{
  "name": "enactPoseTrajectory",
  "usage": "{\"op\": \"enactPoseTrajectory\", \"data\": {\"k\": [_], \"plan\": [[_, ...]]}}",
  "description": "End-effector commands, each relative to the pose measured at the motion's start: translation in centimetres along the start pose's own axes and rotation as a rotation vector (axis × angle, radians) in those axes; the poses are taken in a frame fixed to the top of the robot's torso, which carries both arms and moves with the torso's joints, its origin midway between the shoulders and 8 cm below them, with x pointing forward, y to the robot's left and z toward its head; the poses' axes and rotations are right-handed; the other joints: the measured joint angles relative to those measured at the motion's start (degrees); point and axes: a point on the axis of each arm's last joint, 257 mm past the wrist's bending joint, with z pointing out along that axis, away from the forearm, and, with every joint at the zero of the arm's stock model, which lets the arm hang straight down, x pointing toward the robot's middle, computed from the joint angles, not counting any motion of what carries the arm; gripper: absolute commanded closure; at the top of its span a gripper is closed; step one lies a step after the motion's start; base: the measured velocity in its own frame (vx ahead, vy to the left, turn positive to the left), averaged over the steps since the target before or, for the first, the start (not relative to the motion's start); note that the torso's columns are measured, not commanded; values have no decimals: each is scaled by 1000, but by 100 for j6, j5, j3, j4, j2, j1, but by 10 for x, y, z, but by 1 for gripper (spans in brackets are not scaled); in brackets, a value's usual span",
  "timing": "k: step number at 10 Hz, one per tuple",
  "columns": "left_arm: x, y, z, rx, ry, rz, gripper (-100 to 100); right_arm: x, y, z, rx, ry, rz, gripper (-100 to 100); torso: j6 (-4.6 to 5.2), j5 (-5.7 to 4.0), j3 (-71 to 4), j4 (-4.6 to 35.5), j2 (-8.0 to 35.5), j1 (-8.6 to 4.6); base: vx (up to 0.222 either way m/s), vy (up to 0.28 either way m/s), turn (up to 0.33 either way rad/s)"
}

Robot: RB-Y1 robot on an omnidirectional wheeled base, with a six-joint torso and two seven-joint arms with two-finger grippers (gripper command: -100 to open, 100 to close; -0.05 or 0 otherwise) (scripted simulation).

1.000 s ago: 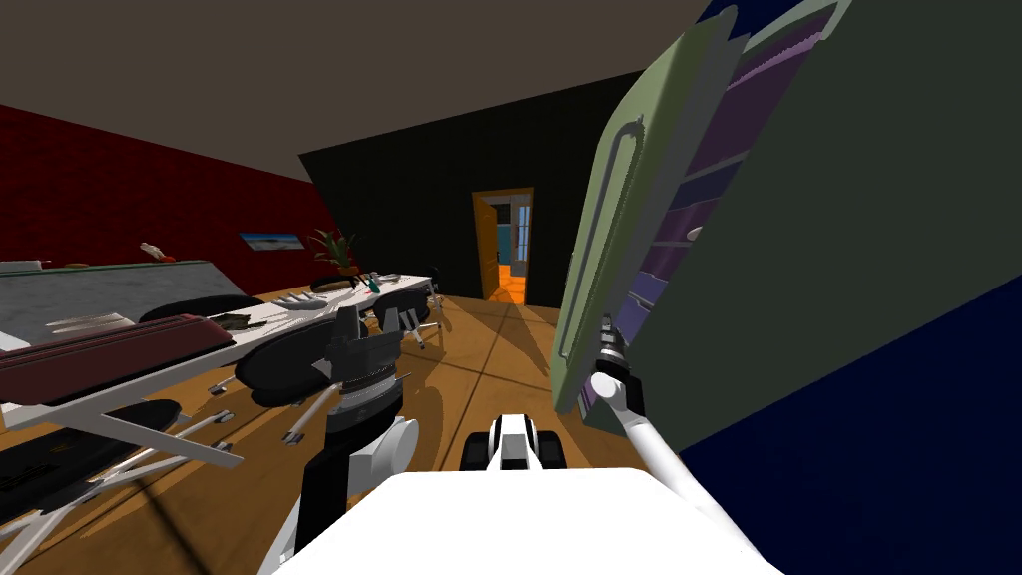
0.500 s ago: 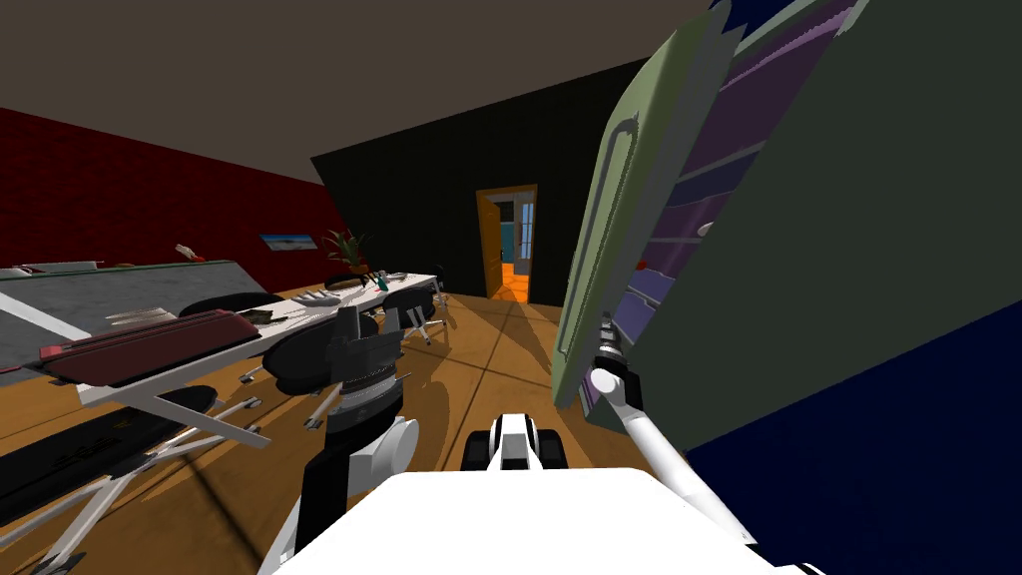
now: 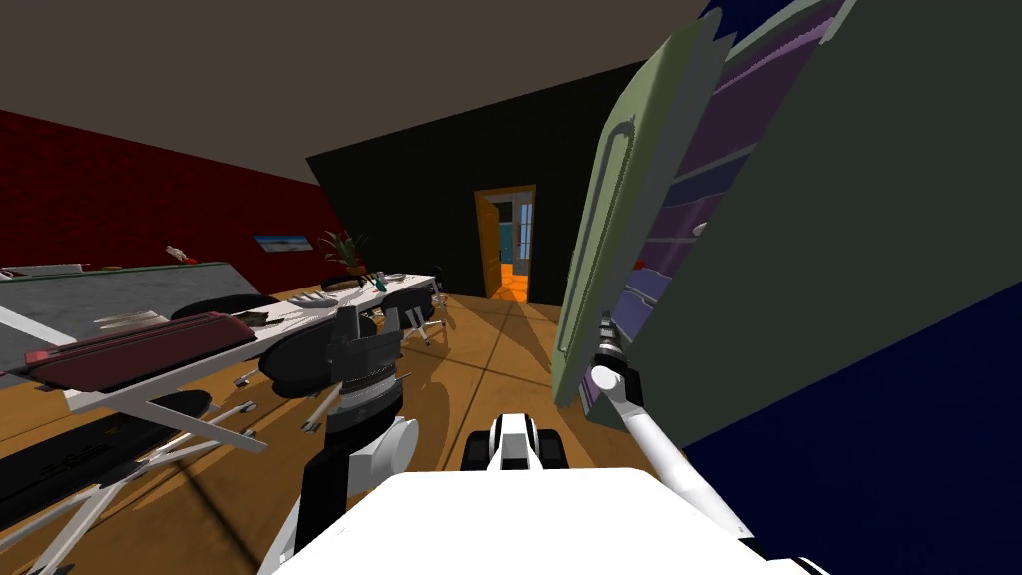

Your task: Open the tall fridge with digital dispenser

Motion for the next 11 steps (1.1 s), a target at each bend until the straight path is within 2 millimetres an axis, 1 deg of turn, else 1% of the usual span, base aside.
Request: {"op": "enactPoseTrajectory", "data": {"k": [1, 2, 3, 5, 8, 9, 10, 11], "plan": [[0, 0, 0, 0, 0, 0, 0, 2, 2, -4, -1, 8, 3, 100, 4, 3, 15, 8, 23, 9, -1, -17, 4], [0, 0, 0, 0, 0, 0, 0, 5, -18, 5, 17, 59, 22, -100, 13, 5, 30, 12, 46, 24, -1, -25, 172], [0, 0, 0, 0, 0, 0, 0, 7, -29, 10, 26, 84, 30, -100, 5, 12, 41, 21, 63, 36, 15, -52, 253], [0, 0, 0, 0, 0, 0, 0, 15, -56, 23, 50, 148, 50, -100, 24, 11, 53, 21, 82, 41, 25, -60, 187], [0, 0, 0, 0, 0, 0, 0, 35, -101, 42, 78, 267, 86, -100, 27, 11, 62, 24, 97, 44, 30, -57, 246], [0, 0, 0, 0, 0, 0, 0, 35, -109, 46, 89, 272, 93, -100, 26, 10, 61, 23, 95, 44, 20, -47, 94], [0, 0, 0, 0, 0, 0, 0, 45, -127, 52, 98, 319, 108, -100, 34, 10, 62, 23, 98, 43, 18, -39, 149], [0, 0, 0, 0, 0, 0, 0, 55, -139, 55, 98, 363, 119, -100, 26, 11, 62, 24, 96, 47, 27, -48, 315]]}}
